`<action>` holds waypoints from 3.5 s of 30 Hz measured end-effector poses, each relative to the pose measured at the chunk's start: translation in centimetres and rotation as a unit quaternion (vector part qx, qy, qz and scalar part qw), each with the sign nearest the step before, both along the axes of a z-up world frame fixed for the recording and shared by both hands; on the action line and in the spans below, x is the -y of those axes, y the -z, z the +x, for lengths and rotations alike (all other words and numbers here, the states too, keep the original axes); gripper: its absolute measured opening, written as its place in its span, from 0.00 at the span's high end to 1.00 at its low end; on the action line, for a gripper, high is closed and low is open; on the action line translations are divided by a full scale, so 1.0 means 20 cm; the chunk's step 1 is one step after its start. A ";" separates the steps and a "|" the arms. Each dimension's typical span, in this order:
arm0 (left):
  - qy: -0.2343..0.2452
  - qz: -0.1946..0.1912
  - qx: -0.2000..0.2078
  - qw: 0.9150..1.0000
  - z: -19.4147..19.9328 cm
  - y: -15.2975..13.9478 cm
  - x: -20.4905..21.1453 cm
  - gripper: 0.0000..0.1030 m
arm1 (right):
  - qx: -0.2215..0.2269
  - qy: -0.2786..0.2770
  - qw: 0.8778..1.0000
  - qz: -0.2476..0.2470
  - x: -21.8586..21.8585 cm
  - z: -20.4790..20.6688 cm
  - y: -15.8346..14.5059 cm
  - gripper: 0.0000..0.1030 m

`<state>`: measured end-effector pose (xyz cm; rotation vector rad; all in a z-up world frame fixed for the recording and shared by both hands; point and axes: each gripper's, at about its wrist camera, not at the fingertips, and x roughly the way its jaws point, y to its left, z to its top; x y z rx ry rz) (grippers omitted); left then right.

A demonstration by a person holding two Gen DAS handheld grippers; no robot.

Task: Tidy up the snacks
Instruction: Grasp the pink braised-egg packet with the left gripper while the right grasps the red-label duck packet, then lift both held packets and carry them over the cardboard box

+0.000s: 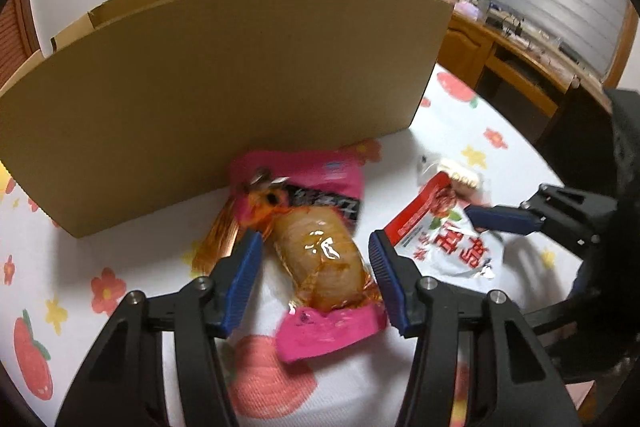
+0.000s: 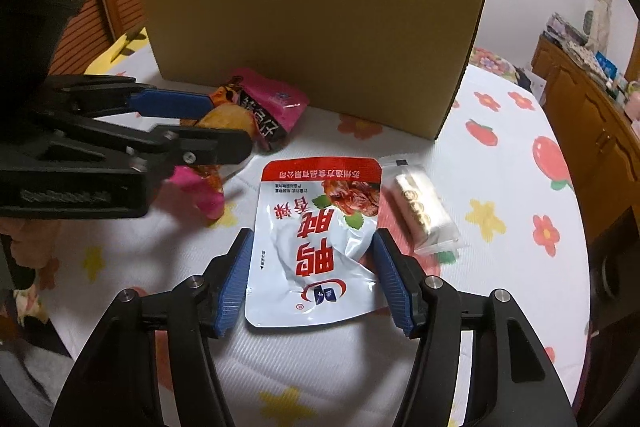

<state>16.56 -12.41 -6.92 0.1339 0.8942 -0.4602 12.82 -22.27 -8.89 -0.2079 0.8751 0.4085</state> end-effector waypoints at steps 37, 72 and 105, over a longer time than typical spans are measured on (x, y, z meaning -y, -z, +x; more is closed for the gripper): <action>-0.016 -0.065 0.030 0.997 -0.26 -0.04 -0.25 0.55 | 0.000 0.001 1.000 0.003 0.00 -0.01 0.00 0.40; -0.046 -0.086 0.097 0.991 -0.28 -0.26 -0.39 0.55 | 0.083 0.006 0.995 0.049 0.03 -0.15 -0.26 0.43; -0.067 -0.052 0.180 0.980 0.09 -0.69 -0.51 0.55 | 0.180 -0.018 0.983 0.039 -0.08 0.18 -0.75 0.43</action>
